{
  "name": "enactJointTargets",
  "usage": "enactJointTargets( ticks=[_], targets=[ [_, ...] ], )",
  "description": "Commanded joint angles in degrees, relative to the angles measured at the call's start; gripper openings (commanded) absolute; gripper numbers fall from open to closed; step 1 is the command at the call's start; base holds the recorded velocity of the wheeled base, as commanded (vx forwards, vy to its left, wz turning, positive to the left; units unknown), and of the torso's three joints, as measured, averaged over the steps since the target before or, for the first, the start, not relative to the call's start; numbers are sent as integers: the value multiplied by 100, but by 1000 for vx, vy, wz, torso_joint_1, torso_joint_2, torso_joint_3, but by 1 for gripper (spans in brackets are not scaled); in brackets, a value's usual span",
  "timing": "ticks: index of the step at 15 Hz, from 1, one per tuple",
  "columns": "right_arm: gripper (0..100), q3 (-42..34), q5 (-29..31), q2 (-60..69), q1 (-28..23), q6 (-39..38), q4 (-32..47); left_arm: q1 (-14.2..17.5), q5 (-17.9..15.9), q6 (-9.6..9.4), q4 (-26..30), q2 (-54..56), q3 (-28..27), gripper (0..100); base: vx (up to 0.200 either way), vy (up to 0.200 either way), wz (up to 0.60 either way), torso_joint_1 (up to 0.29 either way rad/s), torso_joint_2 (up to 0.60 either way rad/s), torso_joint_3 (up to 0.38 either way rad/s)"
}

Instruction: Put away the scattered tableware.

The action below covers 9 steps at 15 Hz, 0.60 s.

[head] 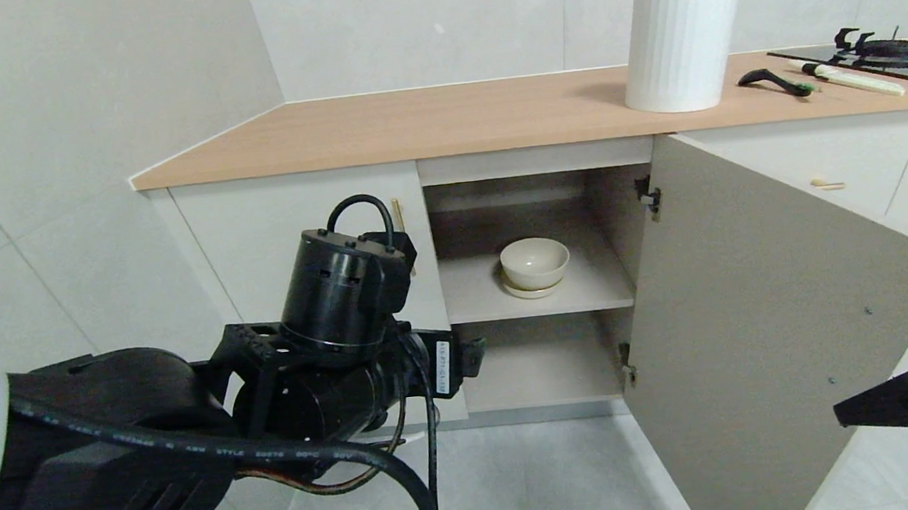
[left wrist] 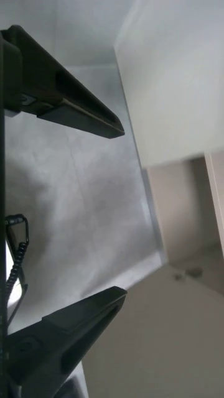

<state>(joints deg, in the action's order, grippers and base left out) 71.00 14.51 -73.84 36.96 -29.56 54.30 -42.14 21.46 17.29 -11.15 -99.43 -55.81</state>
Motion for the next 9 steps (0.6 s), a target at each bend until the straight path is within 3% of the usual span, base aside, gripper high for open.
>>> enactJointTargets(
  ticks=[1,3,4,9],
  targets=[
    [100,265,0,36,4,-6,354,-4,-1,3,-1,-7,9,100,0,0,0,0,0,0],
    [100,450,0,36,-119,-6,793,-4,8,3,-1,-7,9,100,0,0,0,0,0,0],
    [100,520,17,19,-453,91,925,-4,-1,3,-1,11,9,100,0,0,0,0,0,0],
    [100,643,-9,-289,-2694,1374,863,-4,-1,12,-1,-7,9,100,0,0,0,0,0,0]
  ],
)
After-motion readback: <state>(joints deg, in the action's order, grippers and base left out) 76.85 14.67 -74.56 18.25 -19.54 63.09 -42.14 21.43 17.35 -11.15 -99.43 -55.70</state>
